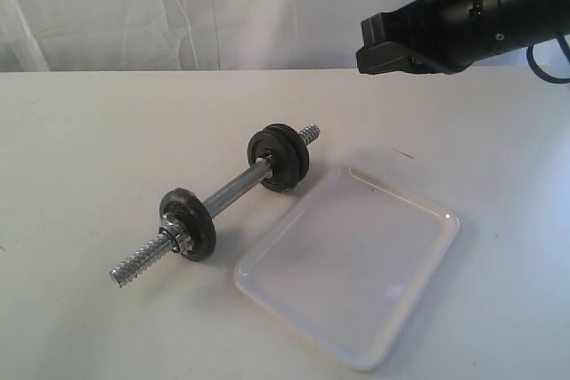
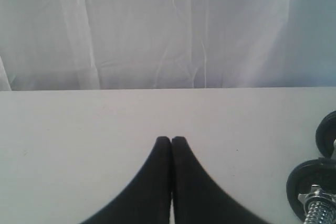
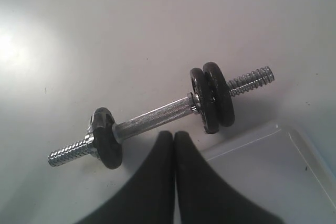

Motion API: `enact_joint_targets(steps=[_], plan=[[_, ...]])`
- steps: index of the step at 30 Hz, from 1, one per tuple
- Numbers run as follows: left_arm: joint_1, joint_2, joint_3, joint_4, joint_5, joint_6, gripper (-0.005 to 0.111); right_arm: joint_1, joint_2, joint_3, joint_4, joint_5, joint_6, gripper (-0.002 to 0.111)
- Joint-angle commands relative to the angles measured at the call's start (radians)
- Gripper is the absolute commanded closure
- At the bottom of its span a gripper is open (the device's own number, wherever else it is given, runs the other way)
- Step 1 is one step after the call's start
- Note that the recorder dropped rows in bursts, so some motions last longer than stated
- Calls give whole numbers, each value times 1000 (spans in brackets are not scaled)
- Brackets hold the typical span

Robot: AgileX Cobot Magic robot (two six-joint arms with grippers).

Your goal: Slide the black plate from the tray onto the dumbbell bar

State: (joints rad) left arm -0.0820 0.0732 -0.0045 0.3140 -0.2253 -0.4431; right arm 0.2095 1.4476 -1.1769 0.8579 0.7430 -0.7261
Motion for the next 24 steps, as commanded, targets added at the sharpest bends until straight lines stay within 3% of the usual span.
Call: enact_joint_targets(steps=[1,9,16,24], plan=[[-1,-5,4,3,84,-60,107,5,-9,3,2,-6,1,108],[0,-73,4,-75,471,-10,107,5,-9,3,2,-8,1,108],[-1,-73,4,-387,450,527,107,5,-9,3,-1,-8,1,108],[1,-73,4,-396,450,495,107,5,-9,3,-1,-8,1,108]])
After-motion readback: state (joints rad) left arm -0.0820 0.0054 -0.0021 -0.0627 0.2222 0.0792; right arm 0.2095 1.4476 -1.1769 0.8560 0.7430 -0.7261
